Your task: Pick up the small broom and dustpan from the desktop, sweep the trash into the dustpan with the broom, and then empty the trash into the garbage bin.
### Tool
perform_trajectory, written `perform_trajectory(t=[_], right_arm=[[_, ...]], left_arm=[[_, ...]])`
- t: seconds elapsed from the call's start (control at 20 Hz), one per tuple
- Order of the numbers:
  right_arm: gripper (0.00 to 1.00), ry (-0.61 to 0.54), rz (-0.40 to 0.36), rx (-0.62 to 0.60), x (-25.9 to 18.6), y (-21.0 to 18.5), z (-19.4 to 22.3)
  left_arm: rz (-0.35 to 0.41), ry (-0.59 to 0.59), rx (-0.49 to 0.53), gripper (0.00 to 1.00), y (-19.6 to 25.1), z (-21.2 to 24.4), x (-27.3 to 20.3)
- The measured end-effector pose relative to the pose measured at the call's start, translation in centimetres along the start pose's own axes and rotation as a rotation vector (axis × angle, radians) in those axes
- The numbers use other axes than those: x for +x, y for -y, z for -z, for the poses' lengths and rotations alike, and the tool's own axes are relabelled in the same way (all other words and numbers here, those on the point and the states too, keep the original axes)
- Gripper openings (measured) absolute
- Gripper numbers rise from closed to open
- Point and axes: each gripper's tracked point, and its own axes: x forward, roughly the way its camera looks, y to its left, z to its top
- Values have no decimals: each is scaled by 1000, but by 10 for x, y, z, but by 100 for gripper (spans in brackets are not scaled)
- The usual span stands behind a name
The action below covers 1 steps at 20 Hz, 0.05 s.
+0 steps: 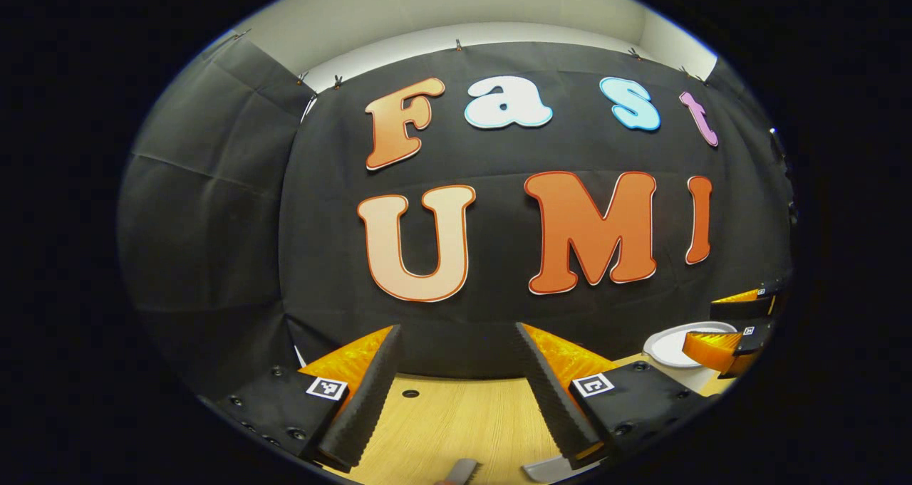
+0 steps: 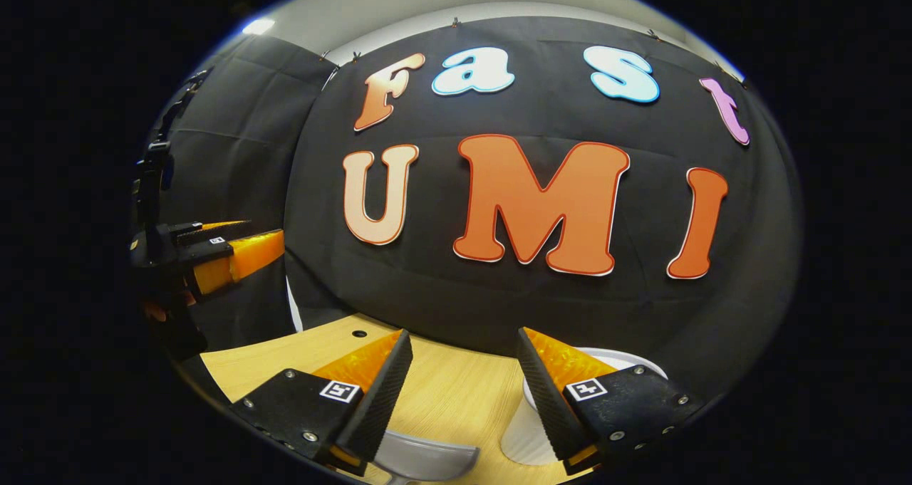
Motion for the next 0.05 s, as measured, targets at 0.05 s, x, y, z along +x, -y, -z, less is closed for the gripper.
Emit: perform_trajectory(t=[0.05], right_arm=[[90,0,3,5,2,-2,1]], left_arm=[[-2,-3,5,100,-1,0,1]])
